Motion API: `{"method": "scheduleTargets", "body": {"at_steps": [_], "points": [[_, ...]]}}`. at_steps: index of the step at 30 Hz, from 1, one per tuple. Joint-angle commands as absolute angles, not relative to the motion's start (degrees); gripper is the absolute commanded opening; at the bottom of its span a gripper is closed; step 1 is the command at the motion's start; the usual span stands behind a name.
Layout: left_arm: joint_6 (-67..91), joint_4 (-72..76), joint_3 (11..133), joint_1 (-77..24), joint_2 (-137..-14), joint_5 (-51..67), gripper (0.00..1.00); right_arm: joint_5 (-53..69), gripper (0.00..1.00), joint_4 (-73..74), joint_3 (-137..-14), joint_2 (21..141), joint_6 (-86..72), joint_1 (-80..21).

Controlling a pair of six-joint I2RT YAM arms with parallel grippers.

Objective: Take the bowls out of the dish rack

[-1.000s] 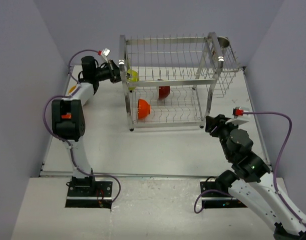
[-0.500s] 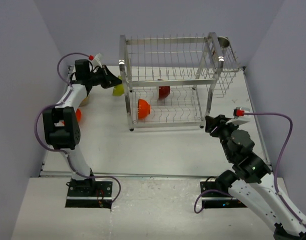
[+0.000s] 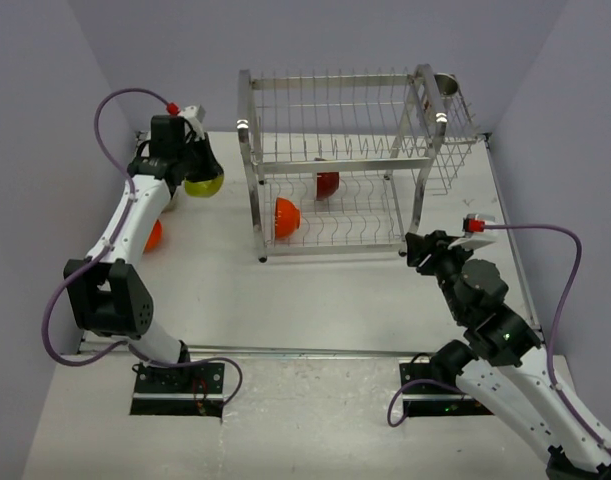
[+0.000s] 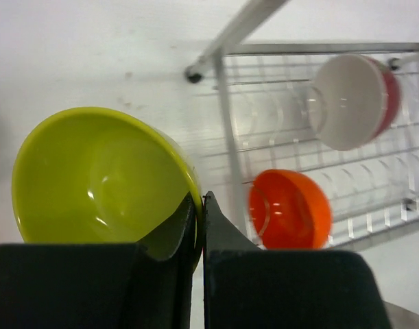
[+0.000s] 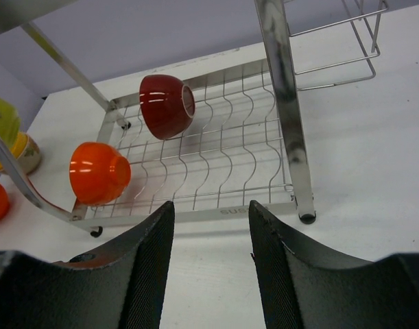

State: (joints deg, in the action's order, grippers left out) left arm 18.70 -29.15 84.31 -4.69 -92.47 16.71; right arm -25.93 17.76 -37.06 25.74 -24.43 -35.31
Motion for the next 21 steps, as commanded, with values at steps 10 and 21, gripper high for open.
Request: {"method": "scheduleTargets", "body": {"at_steps": [10,21], "points": [[12.3,-42.0,76.2,1.7,-82.9,-16.9,0.0,-23.4,0.48,18.0,-39.1,24.4,-25.0,-35.8],[13.3,-39.6,71.6,8.6,-85.4,-14.8,0.0,-19.3,0.48,16.8,-38.0,21.0,-25.2,-36.0]]}}
